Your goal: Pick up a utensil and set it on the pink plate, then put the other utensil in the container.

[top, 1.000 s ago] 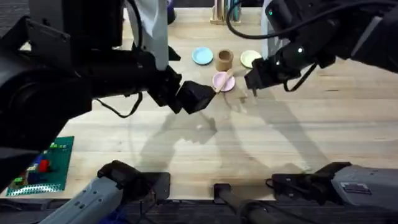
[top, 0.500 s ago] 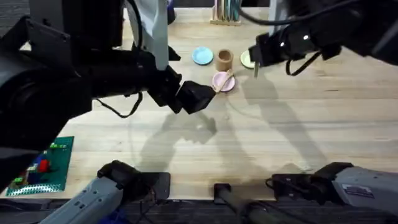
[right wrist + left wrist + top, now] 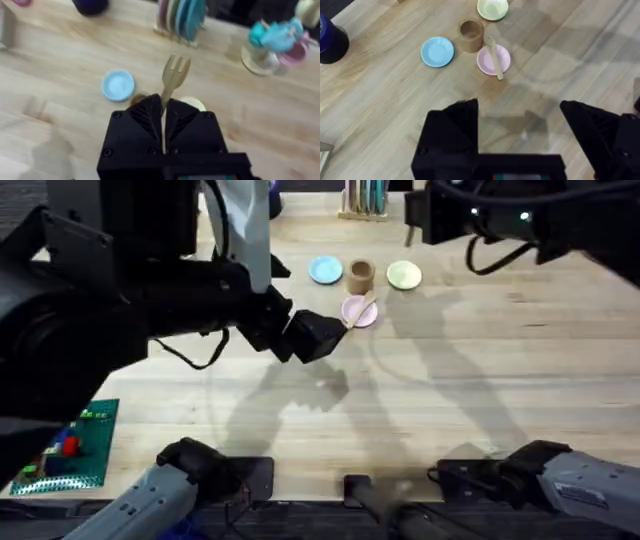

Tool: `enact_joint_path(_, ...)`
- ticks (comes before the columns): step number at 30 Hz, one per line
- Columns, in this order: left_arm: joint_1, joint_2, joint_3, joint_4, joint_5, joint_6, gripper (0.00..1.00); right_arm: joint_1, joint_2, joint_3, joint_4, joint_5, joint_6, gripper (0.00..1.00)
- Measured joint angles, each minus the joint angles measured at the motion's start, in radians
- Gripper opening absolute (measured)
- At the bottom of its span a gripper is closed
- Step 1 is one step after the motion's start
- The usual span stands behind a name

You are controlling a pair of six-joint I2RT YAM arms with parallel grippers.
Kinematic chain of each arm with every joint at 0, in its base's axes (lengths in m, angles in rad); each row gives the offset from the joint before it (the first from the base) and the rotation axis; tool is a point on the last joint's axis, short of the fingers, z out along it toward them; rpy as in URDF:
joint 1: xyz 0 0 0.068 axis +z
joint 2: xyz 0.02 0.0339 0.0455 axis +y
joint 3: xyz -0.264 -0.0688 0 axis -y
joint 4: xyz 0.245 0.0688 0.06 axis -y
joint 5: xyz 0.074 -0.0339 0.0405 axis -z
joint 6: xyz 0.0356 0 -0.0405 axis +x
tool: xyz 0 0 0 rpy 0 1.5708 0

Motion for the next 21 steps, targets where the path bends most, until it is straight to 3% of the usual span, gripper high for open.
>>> enact_joint_path(6, 0.0, 0.0, 0.0, 0.0, 0.0, 0.0, 0.993, 0.059, -0.037, -0.167, 0.205, 0.002, -0.002, 0.031)
enact_joint_path(11, 0.0, 0.0, 0.0, 0.0, 0.0, 0.0, 0.994, 0.06, -0.044, -0.283, 0.346, 0.002, -0.007, 0.031)
enact_joint_path(21, 0.0, 0.0, 0.0, 0.0, 0.0, 0.0, 0.994, 0.043, 0.064, -0.317, 0.556, 0.002, -0.197, 0.031)
